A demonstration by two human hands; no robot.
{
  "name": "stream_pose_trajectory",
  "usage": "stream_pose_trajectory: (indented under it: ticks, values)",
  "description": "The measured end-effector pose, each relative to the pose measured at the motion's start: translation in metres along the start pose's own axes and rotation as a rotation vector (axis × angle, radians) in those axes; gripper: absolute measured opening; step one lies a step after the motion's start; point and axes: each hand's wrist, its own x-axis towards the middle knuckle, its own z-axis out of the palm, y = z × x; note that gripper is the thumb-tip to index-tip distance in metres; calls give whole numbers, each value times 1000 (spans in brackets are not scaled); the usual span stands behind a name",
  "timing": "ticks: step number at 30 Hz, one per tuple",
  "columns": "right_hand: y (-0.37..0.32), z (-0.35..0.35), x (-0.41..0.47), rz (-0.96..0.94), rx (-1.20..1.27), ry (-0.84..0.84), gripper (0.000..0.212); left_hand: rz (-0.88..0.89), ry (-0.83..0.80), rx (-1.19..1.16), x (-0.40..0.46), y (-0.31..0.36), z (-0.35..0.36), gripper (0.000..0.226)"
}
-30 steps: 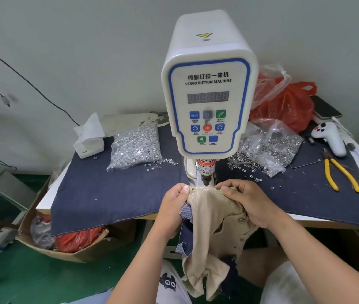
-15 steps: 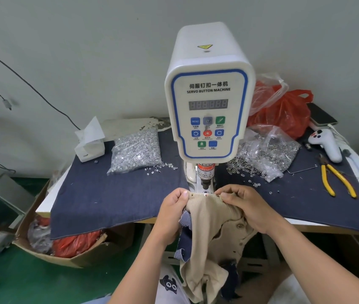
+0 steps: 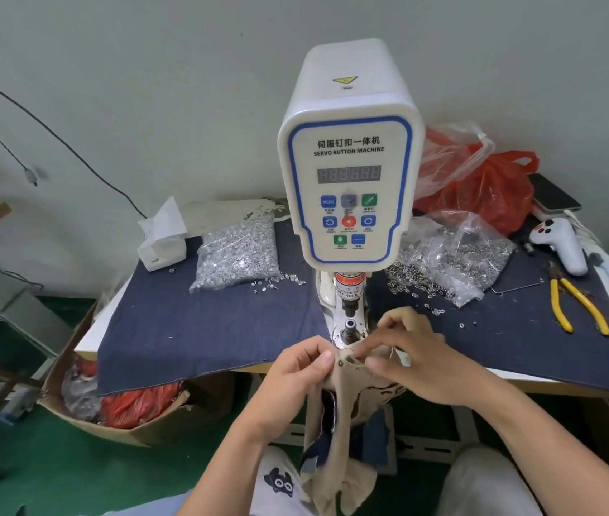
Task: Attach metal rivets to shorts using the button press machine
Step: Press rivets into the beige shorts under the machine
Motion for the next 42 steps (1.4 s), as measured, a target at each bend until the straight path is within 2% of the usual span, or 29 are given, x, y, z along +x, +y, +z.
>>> stream_pose_trajectory:
  ticks: [2,3,6,9,11,13,15,17,19,21,24,26,29,30,32,34,38,40,42]
  values:
    - [-9,5,-2,-64,-82,3,22,27,-41,113,-2,10,5,27]
    - [-13,5,-3,-96,-92,7,16,41,-58,172,-2,15,8,27]
    - [-15,-3,-5,-169,-7,-38,18,86,-63,404,-1,27,6,22]
    - [-9,-12,-10,-159,342,-116,15,119,-98,744,4,29,-3,16]
    - [-5,-9,-10,-125,602,-112,16,127,-119,846,6,21,-4,15]
    - [0,-5,-6,-65,795,-79,16,118,-75,849,7,13,-2,11]
    - [5,-2,-2,-26,906,-69,15,55,-39,717,6,10,0,6]
    - [13,-1,-1,7,932,-73,15,30,-88,627,7,9,-1,14]
    - [18,-1,0,19,854,-60,16,1,-108,581,7,7,0,18]
    - [22,1,2,18,731,-33,19,-40,-41,536,9,4,2,19]
    - [26,0,8,27,602,16,18,-125,4,345,12,1,3,16]
    - [31,-7,14,25,397,160,17,-169,33,118,12,-2,1,13]
    - [54,-30,26,180,-237,594,13,-199,61,-394,10,-7,-7,20]
    - [63,-38,30,259,-384,644,15,-188,52,-562,9,-7,-9,22]
    - [76,-46,37,393,-529,568,23,-144,67,-765,5,-3,-15,28]
    - [80,-45,41,448,-561,509,27,-132,116,-842,3,1,-20,32]
    - [78,-38,45,407,-643,575,11,-146,167,-946,-2,7,-23,12]
    - [76,-37,45,415,-653,588,11,-147,190,-973,-3,4,-26,20]
    - [75,-38,46,409,-625,607,14,-142,196,-991,-3,2,-30,40]
